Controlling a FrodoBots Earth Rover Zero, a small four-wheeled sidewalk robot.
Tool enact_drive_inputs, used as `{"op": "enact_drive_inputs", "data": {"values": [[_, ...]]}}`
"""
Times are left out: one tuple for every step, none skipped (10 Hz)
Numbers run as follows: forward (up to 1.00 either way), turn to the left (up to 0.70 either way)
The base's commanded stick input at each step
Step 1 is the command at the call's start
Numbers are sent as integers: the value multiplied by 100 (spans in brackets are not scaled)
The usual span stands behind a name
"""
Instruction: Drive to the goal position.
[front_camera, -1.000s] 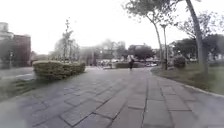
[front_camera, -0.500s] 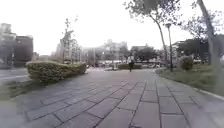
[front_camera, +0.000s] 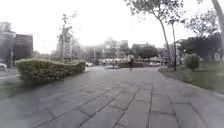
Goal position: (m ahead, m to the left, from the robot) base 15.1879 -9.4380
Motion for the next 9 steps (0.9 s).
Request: {"op": "enact_drive_inputs", "data": {"values": [[100,0],[100,0],[100,0],[100,0],[100,0],[100,0],[100,-6],[100,-24],[100,-31]]}}
